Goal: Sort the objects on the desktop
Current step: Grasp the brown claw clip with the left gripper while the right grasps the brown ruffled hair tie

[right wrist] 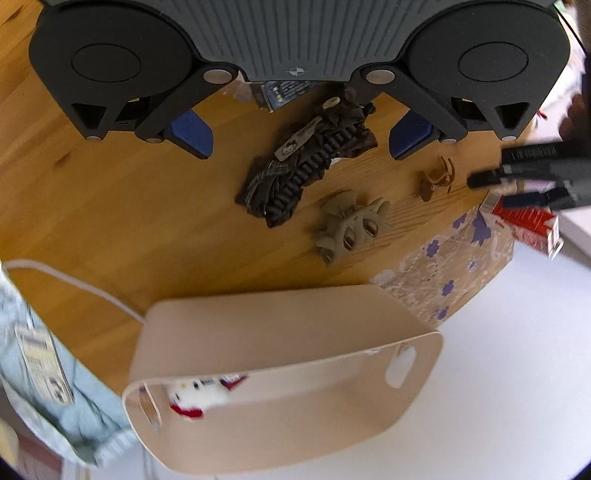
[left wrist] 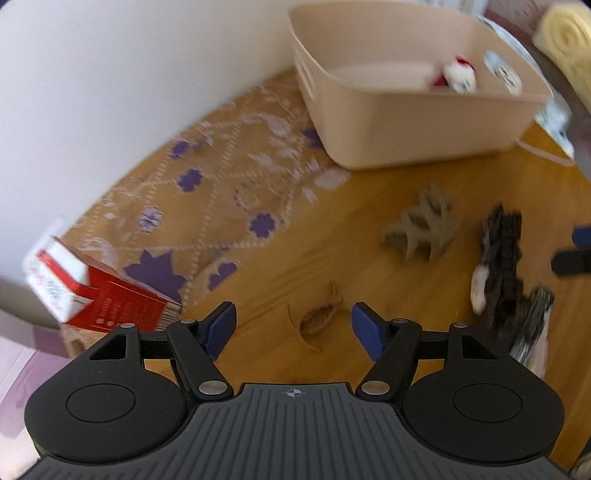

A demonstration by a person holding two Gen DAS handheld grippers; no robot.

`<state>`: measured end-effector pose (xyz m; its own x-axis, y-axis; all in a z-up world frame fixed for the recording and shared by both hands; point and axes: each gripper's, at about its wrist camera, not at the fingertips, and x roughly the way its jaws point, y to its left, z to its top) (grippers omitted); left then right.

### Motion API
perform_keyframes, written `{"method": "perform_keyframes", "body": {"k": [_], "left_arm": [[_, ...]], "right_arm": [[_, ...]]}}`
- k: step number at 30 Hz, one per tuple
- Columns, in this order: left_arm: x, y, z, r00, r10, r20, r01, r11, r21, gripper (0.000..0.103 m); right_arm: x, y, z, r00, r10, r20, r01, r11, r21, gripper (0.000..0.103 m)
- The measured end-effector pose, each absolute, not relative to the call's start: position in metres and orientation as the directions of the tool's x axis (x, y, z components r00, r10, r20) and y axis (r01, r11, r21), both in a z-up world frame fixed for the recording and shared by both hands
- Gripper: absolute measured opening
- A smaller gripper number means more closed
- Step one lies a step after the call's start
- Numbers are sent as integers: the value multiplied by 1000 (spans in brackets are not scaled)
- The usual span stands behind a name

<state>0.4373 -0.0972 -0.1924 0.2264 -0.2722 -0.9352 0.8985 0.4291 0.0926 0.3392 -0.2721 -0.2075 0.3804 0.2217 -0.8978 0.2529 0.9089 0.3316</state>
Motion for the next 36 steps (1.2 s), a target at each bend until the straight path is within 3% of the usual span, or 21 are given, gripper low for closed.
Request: {"method": "perform_keyframes", "body": {"k": [20, 24, 28, 32, 36], "left_arm": [[450, -106, -256, 142, -293, -945, 963, 263, 63, 71], [452, -105, -256, 129, -313, -941, 964, 262, 45, 67], [450, -102, -254, 125, -321, -939, 967, 250, 43, 58], [449, -99, -251, 123, -322, -939, 967, 250, 42, 40], [447, -98, -250, 114, -320, -940, 966, 256, 30, 38]], "right_arm": [[363, -246, -256, 259, 139, -956, 400, 885, 237, 103], [366, -242, -262, 247, 127, -961, 400, 890, 220, 102], [367, -243, -269, 231, 146, -962, 415, 879, 234, 90], [365, -246, -274, 215, 180, -960, 436, 862, 260, 73], [364, -246, -272, 227, 172, -959, 433, 864, 258, 56]]}}
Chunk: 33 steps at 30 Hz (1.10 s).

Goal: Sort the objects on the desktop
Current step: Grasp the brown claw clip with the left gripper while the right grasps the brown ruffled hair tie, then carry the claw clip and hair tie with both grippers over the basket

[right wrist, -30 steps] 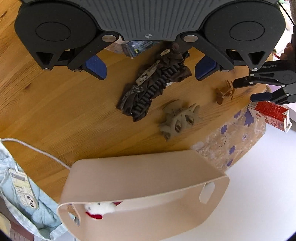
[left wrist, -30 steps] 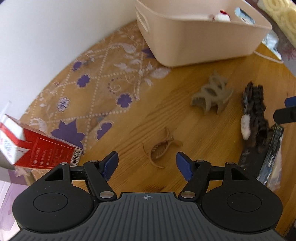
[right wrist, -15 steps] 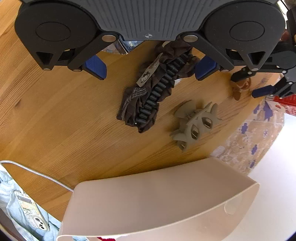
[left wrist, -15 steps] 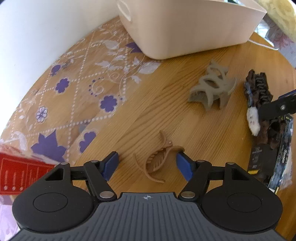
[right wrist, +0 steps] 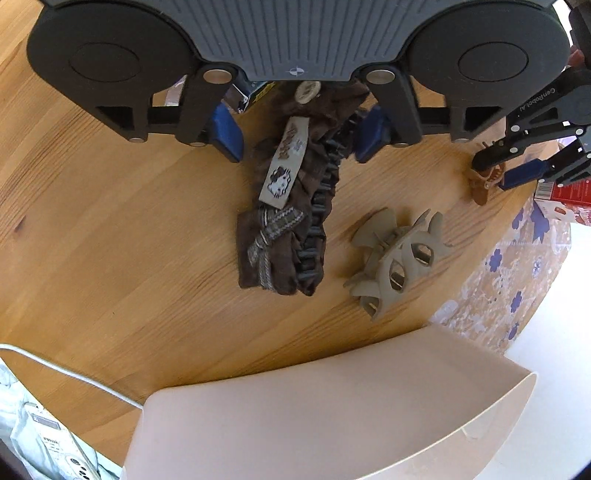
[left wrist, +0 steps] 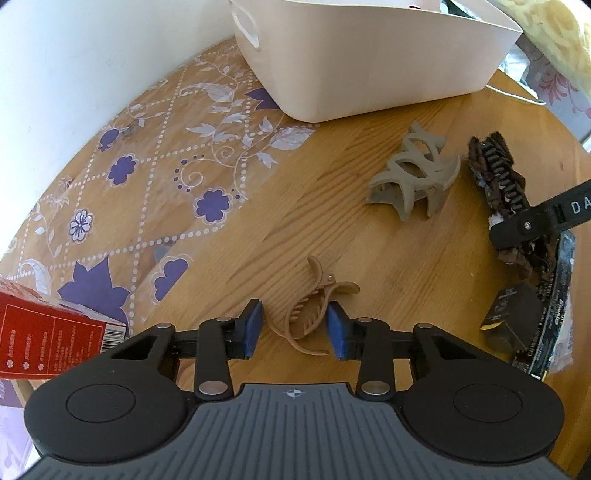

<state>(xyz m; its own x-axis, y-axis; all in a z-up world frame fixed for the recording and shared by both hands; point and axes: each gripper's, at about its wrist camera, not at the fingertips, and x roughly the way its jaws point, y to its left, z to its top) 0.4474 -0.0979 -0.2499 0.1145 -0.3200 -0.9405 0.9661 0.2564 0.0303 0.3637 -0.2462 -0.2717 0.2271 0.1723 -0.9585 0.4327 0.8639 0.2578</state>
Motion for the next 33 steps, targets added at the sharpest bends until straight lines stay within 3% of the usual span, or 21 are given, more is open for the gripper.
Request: {"method": "perform_keyframes", "body": {"k": [2, 5, 15, 33], "left_arm": [[444, -99, -250, 113, -319, -941, 969, 247, 33, 38], [441, -100, -251, 104, -322, -941, 968, 250, 21, 38], [432, -101, -246, 65, -353, -933, 959, 280, -39, 38], [410, -118, -198, 100, -440, -892, 953, 300, -41, 38]], "right_arm": [[363, -248, -271, 232, 172, -957, 431, 864, 260, 42], [360, -255, -271, 243, 187, -952, 447, 849, 281, 32], [347, -263, -261, 269, 201, -942, 404, 864, 300, 32], [331, -302, -217, 338, 249, -908, 351, 862, 366, 31]]}}
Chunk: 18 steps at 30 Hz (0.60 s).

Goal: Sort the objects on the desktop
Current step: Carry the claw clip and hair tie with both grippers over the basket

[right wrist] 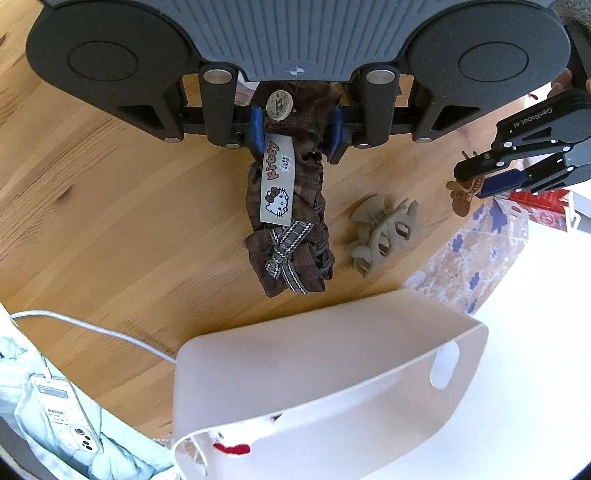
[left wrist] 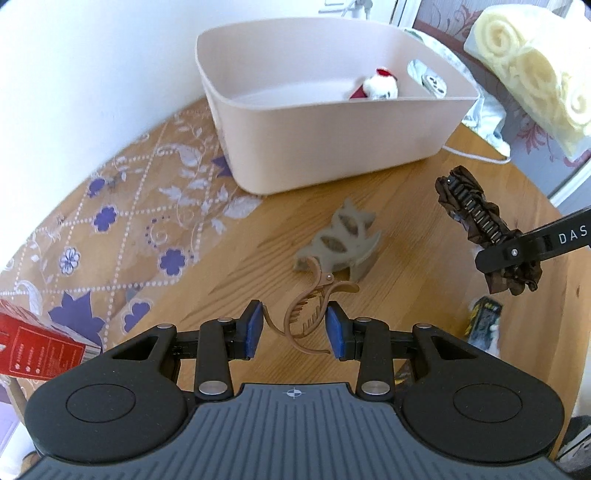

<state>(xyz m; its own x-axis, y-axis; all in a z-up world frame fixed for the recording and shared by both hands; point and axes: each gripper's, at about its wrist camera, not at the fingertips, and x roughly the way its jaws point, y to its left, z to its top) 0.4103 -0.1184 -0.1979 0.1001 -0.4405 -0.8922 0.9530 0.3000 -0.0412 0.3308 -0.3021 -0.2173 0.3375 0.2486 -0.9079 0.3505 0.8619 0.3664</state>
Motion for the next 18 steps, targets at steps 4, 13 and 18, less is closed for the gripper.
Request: {"method": "perform_keyframes", "body": {"k": [4, 13, 18], "left_arm": [[405, -126, -184, 123, -450, -884, 953, 301, -21, 38], [397, -155, -147, 150, -516, -844, 953, 304, -16, 38], [395, -175, -126, 176, -550, -816, 951, 309, -2, 38]], "right_arm": [[330, -311, -206, 364, 259, -895, 340, 857, 387, 31], [333, -347, -169, 433, 275, -859, 287, 860, 421, 31], [342, -369, -144, 484, 279, -829, 258, 860, 440, 31]]}}
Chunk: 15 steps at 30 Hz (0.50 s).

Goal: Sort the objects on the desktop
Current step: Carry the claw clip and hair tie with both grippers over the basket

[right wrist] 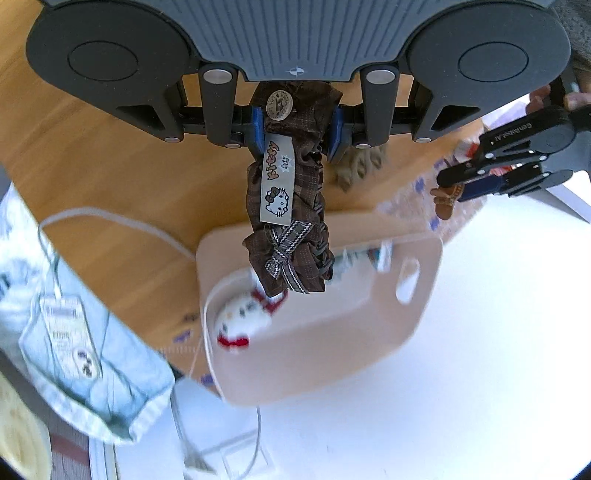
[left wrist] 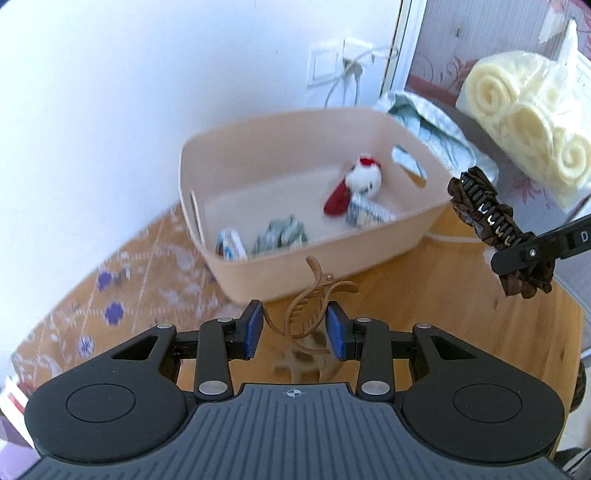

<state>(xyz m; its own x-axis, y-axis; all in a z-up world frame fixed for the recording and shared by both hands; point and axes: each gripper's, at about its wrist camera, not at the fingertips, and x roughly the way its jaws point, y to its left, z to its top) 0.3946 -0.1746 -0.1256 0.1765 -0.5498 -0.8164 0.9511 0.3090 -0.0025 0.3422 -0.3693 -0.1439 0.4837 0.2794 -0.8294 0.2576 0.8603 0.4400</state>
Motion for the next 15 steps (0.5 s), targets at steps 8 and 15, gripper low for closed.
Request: {"method": "perform_keyframes", "body": {"k": [8, 15], "left_arm": [[396, -213, -103, 218, -577, -787, 950, 311, 34, 38], [395, -256, -92, 252, -601, -759, 940, 340, 43, 38]], "right_arm": [[363, -397, -116, 536, 283, -795, 195, 875, 443, 31], [388, -411, -111, 557, 279, -782, 149, 893, 425, 31]]}}
